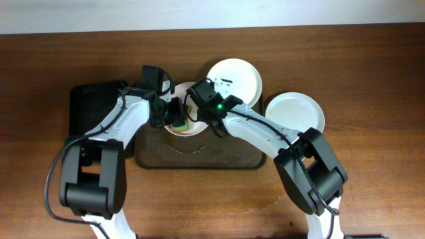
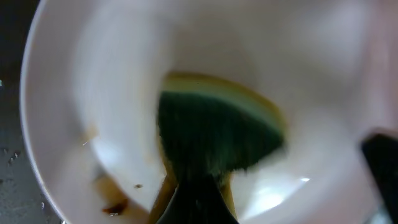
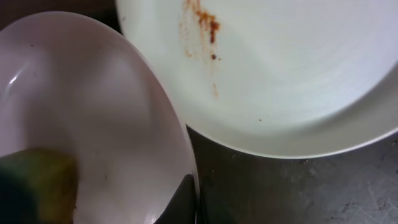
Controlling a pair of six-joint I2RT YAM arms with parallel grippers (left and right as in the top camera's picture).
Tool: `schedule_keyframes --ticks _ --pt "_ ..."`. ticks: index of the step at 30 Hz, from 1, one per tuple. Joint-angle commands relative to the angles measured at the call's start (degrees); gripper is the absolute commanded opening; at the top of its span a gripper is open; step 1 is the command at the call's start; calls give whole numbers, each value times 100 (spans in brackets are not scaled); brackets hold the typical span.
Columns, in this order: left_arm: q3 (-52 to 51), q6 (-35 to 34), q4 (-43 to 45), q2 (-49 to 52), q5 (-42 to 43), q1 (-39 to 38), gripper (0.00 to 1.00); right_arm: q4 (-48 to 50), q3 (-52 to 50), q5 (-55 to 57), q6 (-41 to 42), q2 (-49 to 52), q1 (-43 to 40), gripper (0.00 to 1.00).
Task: Clean dirty plates on tray and stack at the side
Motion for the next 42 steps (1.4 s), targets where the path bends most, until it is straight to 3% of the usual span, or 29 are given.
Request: schedule_keyframes --ticks 1,6,12,15,18,20,26,31,33,35,36,42 --pt "-330 -225 -11 225 -531 20 1 0 61 -205 57 37 -133 4" --pt "-627 -221 155 225 -1943 9 1 -24 61 -734 55 39 -354 4" --pt "-629 -219 1314 225 -3445 9 1 -247 55 -846 -87 39 -330 4" --pt "-629 -216 1661 225 -3307 2 1 -201 55 -1008 -203 42 -330 4" --pt "-629 -219 1320 225 -3121 2 1 439 55 -1786 -1115 42 -330 5" --pt "-632 -216 1086 225 -3077 2 1 752 55 -2118 -1436 42 -330 18" --pt "-632 -219 1014 225 -2887 4 1 927 55 -2356 -1453 481 -304 27" --pt "-632 -219 994 225 -2881 2 1 1639 55 -2389 -1425 820 -223 35" --pt "-636 -219 968 225 -2791 4 1 1735 55 -2389 -1316 931 -212 30" --pt "-636 -219 964 225 -2490 2 1 1711 55 -2411 -1300 933 -212 8" --pt "-636 -219 962 225 -2430 2 1 1637 55 -2433 -1300 933 -212 4" --pt "-636 -131 1370 225 -3687 2 1 1196 57 -3053 -1084 931 -382 4"
